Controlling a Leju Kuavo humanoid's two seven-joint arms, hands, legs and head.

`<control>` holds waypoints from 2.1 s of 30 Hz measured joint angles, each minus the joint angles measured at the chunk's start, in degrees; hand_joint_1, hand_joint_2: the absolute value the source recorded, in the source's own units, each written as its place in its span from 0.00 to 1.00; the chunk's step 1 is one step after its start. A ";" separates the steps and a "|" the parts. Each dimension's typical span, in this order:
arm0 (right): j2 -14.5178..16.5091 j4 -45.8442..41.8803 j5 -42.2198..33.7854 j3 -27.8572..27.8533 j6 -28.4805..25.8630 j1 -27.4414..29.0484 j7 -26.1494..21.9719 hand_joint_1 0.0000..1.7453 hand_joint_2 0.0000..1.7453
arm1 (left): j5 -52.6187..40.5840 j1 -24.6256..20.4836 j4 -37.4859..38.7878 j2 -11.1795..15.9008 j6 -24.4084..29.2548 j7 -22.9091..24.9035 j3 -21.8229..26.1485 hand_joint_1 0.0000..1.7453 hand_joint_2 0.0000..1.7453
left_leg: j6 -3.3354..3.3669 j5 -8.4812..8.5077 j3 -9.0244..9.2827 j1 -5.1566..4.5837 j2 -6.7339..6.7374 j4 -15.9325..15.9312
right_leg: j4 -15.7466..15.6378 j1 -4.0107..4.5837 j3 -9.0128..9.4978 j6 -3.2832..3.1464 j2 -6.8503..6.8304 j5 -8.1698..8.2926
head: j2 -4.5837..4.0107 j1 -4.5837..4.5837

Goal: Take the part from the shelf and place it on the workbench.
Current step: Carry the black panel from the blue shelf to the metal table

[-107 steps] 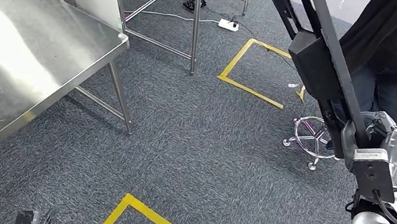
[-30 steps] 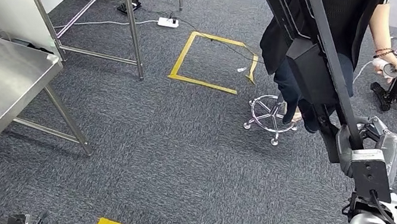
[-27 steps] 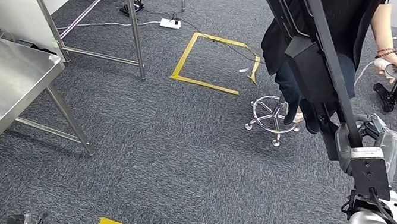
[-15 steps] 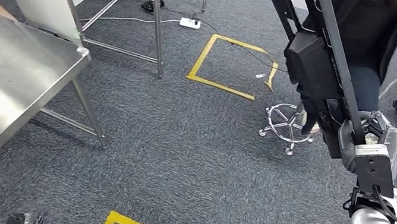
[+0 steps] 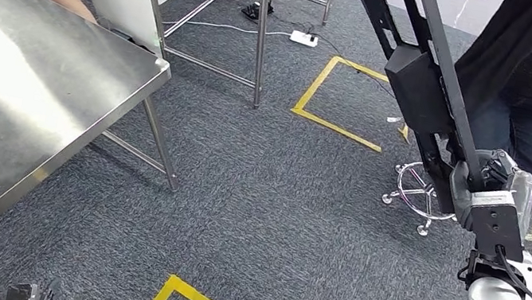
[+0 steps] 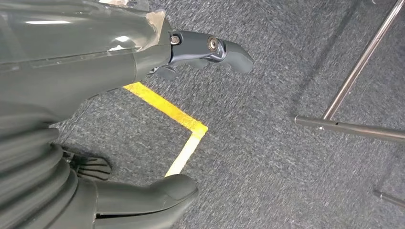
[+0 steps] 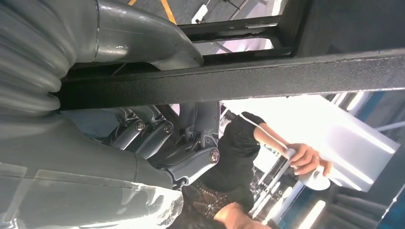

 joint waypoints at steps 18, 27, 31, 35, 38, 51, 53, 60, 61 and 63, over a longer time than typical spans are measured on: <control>0.19 -0.14 -0.52 -0.03 -0.66 0.16 -0.52 1.00 1.00 | 0.93 -0.42 0.08 -0.26 0.36 -0.15 1.19 0.00 1.00 | 1.04 0.82 -0.06 0.62 7.24 -0.61 | 5.44 0.45 -0.92 0.13 -4.34 -4.41 | 0.00 0.08; 0.87 -2.26 -2.63 -3.58 -3.58 5.72 -3.08 1.00 1.00 | 2.39 1.11 -0.75 -0.81 0.48 -0.05 4.15 0.00 1.00 | 0.69 0.55 0.08 0.41 -0.07 -0.21 | 0.53 -0.13 0.56 1.47 1.08 -1.25 | 0.00 0.32; 2.03 -5.36 -5.65 -7.34 -5.21 11.58 -5.70 1.00 1.00 | 2.29 3.73 -2.25 -1.36 -0.01 0.77 6.58 0.00 1.00 | -0.42 0.06 -0.59 0.44 -0.27 0.21 | -0.28 -0.12 1.34 0.19 -0.60 -1.07 | 0.00 0.22; 3.27 -8.92 -7.53 -11.33 -5.71 18.02 -7.64 1.00 1.00 | 1.40 5.18 -3.85 -1.90 -1.24 1.36 9.17 0.00 1.00 | -1.48 -6.24 -6.47 0.55 5.98 12.39 | -0.49 -0.07 1.90 -1.31 -3.18 -1.53 | 0.00 -0.47; 3.88 -10.51 -8.24 -13.41 -5.31 21.00 -8.18 1.00 1.00 | 0.20 5.91 -4.81 -2.48 -2.18 1.84 10.46 0.00 1.00 | -1.80 -5.77 -8.00 0.92 6.68 15.16 | -0.49 0.03 2.20 -1.58 -5.06 -1.85 | 0.00 -0.48; 3.05 -11.52 -11.29 -15.06 -0.74 21.23 -7.14 1.00 1.00 | -2.46 4.68 -8.19 -4.60 -3.05 2.22 14.35 0.00 1.00 | 1.76 0.41 0.69 0.47 5.04 -0.87 | 14.16 0.43 -3.46 -0.04 -1.99 -9.05 | 0.00 0.31; 2.98 -11.16 -11.38 -14.94 -0.68 21.13 -6.86 1.00 1.00 | -2.50 4.78 -8.50 -5.01 -3.06 2.52 14.73 0.00 1.00 | 1.72 0.49 0.65 0.48 3.32 -0.78 | 14.81 0.33 -4.09 0.71 -1.70 -8.48 | 0.00 0.32; 1.34 -10.23 -12.35 -14.10 1.10 19.15 -5.22 1.00 1.00 | -2.70 5.06 -10.33 -6.03 -3.26 3.01 17.07 0.00 1.00 | -0.09 0.89 -0.43 0.25 -1.21 -0.05 | -0.06 -0.35 2.68 0.99 0.78 -2.35 | 0.00 0.30; 1.10 -9.95 -12.43 -13.89 1.33 18.56 -5.09 1.00 1.00 | -2.74 5.27 -10.42 -6.16 -3.38 3.03 17.47 0.00 1.00 | -0.37 0.78 -0.63 0.23 -0.61 0.16 | -0.09 -0.44 2.71 0.71 0.29 -2.21 | 0.00 0.29; 0.67 -9.42 -12.58 -13.51 1.49 17.34 -5.00 1.00 1.00 | -2.86 5.46 -10.60 -6.40 -3.64 3.08 18.16 0.00 1.00 | -0.86 -1.19 -2.08 0.19 2.59 3.20 | -0.22 -0.66 2.77 -0.08 -0.91 -2.05 | 0.00 -0.06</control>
